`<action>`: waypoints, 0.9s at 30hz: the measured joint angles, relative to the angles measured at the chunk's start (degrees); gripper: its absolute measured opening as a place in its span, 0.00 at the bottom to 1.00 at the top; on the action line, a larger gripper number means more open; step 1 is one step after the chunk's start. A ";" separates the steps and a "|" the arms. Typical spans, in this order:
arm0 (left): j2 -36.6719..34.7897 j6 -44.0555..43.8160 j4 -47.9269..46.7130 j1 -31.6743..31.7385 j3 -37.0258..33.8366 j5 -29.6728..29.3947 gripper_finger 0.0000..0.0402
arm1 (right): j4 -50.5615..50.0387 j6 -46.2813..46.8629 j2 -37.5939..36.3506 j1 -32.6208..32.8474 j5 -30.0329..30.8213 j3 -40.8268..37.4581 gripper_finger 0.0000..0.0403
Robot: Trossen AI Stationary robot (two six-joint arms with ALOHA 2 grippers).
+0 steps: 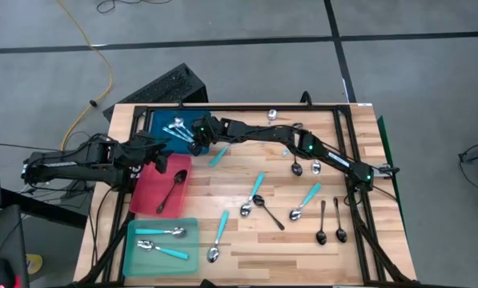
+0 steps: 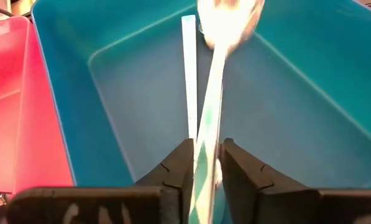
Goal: Sort silverware by color (type)
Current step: Put the blue patterned spoon into the blue bin, then put the black spoon into the red bin
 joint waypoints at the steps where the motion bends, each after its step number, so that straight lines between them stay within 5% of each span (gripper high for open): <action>1: 0.01 0.15 -0.01 0.01 0.00 0.00 0.48 | 0.02 0.00 0.00 0.00 -0.01 0.00 0.29; 9: 0.01 0.19 0.01 0.01 0.00 -0.07 0.48 | 0.02 0.00 0.00 0.00 0.01 0.00 0.41; 27: 0.02 0.16 -0.01 0.02 0.00 -0.11 0.48 | -1.89 -0.83 -3.72 -1.05 0.56 0.24 0.41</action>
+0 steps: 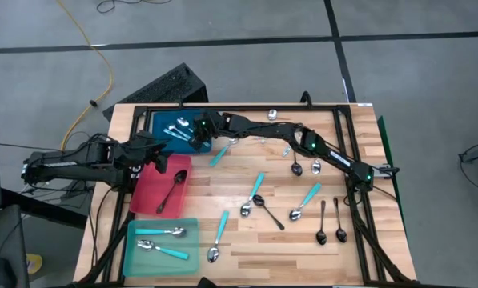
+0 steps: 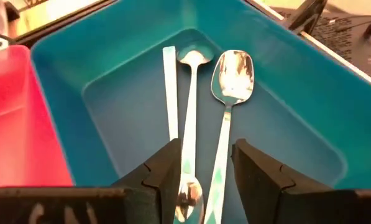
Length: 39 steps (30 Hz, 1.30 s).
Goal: Sort silverware by color (type)
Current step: Put the black spoon into the red bin
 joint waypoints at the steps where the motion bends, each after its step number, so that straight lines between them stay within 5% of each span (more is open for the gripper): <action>1: 0.00 0.00 0.00 -0.02 0.00 0.00 0.48 | 0.42 0.00 -0.31 -0.07 0.02 0.02 0.41; 18: 0.00 -0.13 0.00 -0.02 0.00 -0.04 0.48 | -15.83 -3.70 -17.09 -3.93 0.34 0.15 0.41; 29: -0.02 -0.11 0.02 -0.02 0.00 -0.16 0.48 | -42.38 -6.07 -27.32 -5.28 4.37 0.20 0.41; 39: 0.00 -0.11 0.00 0.00 0.00 -0.24 0.48 | -67.51 7.17 -30.19 -3.14 4.16 -0.68 0.41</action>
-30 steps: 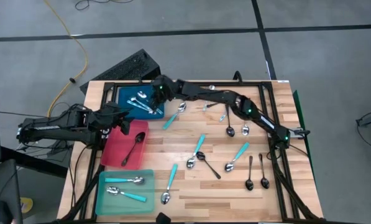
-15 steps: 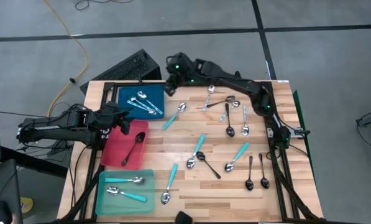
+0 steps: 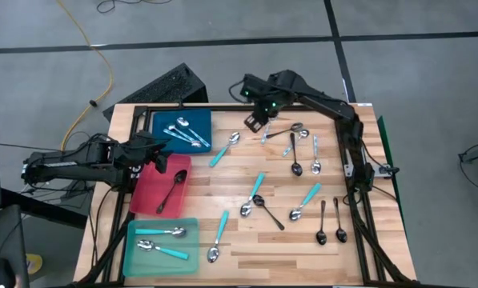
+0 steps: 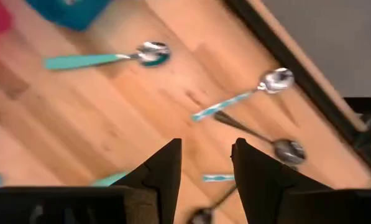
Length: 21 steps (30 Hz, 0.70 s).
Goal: Sort silverware by color (type)
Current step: Put the black spoon into the red bin
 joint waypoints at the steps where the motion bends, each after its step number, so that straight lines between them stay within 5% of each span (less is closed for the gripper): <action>1: 0.00 0.00 0.00 -0.02 0.00 0.00 0.48 | 0.15 0.66 -0.10 1.13 -0.68 -0.65 0.41; 11: -0.02 -0.04 0.00 0.00 0.00 0.74 0.48 | -0.10 7.58 -0.81 14.37 -4.44 -0.83 0.41; 21: -0.02 0.16 0.00 0.00 0.00 1.33 0.48 | -0.05 29.37 -0.81 33.81 -4.70 -2.26 0.41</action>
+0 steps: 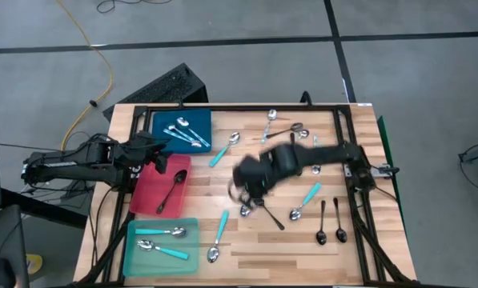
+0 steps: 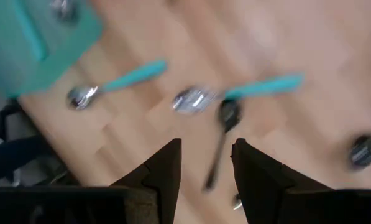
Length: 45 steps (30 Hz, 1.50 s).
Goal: Sort silverware by color (type)
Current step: Put the black spoon into the red bin
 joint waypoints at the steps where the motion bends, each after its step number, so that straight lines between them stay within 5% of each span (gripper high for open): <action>1: 0.01 0.07 -0.01 0.00 0.00 0.02 0.48 | 0.06 2.52 0.00 1.69 -0.18 -1.31 0.41; 9: 0.02 -0.14 0.02 0.00 0.00 -0.04 0.48 | -0.10 20.81 -0.44 12.39 -0.31 -14.28 0.41; 15: 0.00 -0.18 0.00 0.00 0.00 -0.07 0.48 | 2.44 21.95 -3.39 13.44 -0.54 -26.91 0.40; 21: 0.02 -1.25 -0.20 0.00 0.00 -0.02 0.48 | 12.49 28.47 -17.47 14.61 -3.08 -47.60 0.35; 29: 0.02 -1.89 -0.20 0.00 -0.01 -0.02 0.48 | 23.28 56.10 -35.50 21.48 -7.73 -71.85 0.38; 38: 0.02 -2.77 -0.17 0.00 0.00 -0.79 0.48 | 35.25 73.98 -36.39 29.91 -7.88 -81.58 0.63; 45: 0.02 -3.22 -0.17 -0.01 0.00 -1.05 0.48 | 38.12 77.28 -31.26 29.65 -7.77 -82.81 0.66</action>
